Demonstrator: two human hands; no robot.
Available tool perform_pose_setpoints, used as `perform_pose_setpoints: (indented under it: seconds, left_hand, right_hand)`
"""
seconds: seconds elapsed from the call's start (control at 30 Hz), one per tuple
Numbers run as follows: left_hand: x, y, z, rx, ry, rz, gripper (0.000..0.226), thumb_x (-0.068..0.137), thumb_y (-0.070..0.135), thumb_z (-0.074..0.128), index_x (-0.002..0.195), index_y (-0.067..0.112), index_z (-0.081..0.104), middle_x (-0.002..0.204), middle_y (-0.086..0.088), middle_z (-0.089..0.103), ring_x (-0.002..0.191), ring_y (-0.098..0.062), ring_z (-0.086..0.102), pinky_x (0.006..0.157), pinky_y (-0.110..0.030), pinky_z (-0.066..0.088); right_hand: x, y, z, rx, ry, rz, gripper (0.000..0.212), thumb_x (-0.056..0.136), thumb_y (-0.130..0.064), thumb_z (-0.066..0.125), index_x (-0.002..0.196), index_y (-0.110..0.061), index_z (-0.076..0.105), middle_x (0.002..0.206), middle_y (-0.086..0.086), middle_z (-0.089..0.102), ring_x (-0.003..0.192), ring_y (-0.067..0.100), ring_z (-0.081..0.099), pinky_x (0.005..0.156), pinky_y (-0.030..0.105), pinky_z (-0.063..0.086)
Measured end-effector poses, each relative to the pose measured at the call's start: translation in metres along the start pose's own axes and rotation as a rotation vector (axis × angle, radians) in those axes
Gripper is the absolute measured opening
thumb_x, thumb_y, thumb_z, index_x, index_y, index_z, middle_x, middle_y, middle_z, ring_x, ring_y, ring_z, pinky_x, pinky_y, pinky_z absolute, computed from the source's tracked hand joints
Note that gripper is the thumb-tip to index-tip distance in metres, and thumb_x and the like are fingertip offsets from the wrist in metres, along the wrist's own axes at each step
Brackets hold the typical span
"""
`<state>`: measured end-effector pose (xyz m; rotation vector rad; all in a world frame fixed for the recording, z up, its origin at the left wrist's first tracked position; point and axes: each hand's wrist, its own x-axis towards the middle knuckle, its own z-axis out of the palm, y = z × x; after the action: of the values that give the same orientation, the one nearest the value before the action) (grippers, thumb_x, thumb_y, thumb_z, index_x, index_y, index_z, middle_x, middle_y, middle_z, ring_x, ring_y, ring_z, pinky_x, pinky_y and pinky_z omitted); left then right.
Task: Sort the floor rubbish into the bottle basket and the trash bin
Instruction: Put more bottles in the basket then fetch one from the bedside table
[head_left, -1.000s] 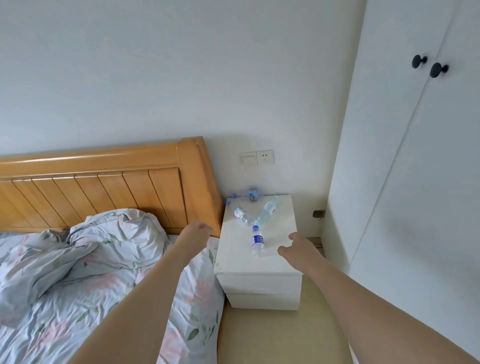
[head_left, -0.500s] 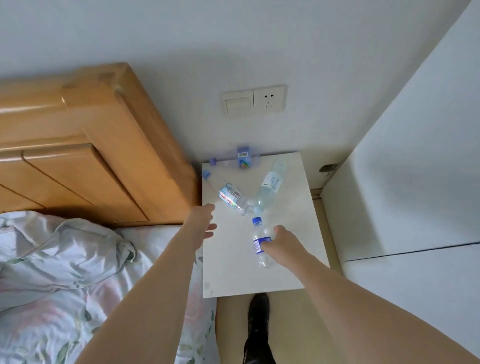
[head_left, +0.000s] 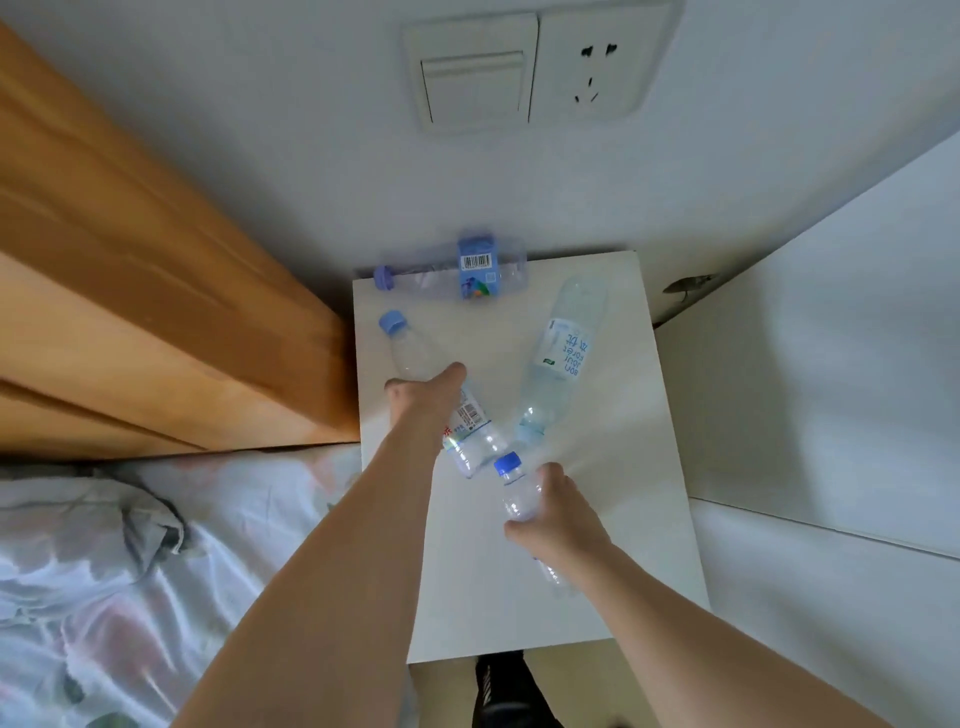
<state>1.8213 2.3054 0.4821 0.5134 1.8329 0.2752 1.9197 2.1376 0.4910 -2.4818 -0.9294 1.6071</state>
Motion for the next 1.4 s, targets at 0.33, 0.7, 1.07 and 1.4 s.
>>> perform_pose_setpoints:
  seconds: [0.33,0.7,1.07,1.4]
  left_hand:
    - [-0.149,-0.026,-0.077,-0.037,0.033,0.243,0.063,0.066,0.024,0.073,0.120,0.021,0.040,0.105,-0.006,0.058,0.086,-0.023,0.060,0.064,-0.033,0.051]
    - [-0.367,-0.172,-0.209,0.097,0.267,0.432,0.077,0.076,0.009,0.072,0.136,0.024,0.028,0.119,0.002,0.044,0.082,-0.016,0.056,0.058,-0.025,0.046]
    - [-0.514,-0.455,-0.349,-0.319,0.807,0.239,0.074,0.077,0.041,0.075,0.134,0.022,0.033,0.115,0.000,0.053,0.098,-0.018,0.057,0.085,-0.036,0.050]
    - [-0.701,-0.805,-0.409,-0.559,1.115,-0.036,0.075,0.079,0.050,0.073,0.137,0.024,0.032,0.118,0.002,0.051,0.103,-0.018,0.055,0.081,-0.034,0.046]
  right_hand:
    - [-0.112,0.008,-0.083,0.014,-0.069,-0.179,0.060,0.074,-0.020,0.069,0.125,-0.021,0.037,0.095,-0.004,0.050,0.078,0.020,0.060,0.070,0.034,0.051]
    - [-0.279,-0.020,-0.045,0.189,-0.042,-0.660,0.061,0.087,-0.031,0.069,0.135,-0.022,0.032,0.124,0.001,0.045,0.081,0.002,0.055,0.055,0.011,0.040]
    - [-0.477,0.011,0.170,-0.223,-0.540,-0.925,0.069,0.080,-0.020,0.071,0.136,-0.018,0.031,0.118,0.006,0.047,0.093,0.021,0.057,0.056,0.022,0.044]
    - [-0.690,0.184,0.394,-0.483,-0.881,-0.892,0.066,0.082,-0.013,0.069,0.133,-0.017,0.028,0.114,0.010,0.053,0.082,0.017,0.055,0.060,0.029,0.045]
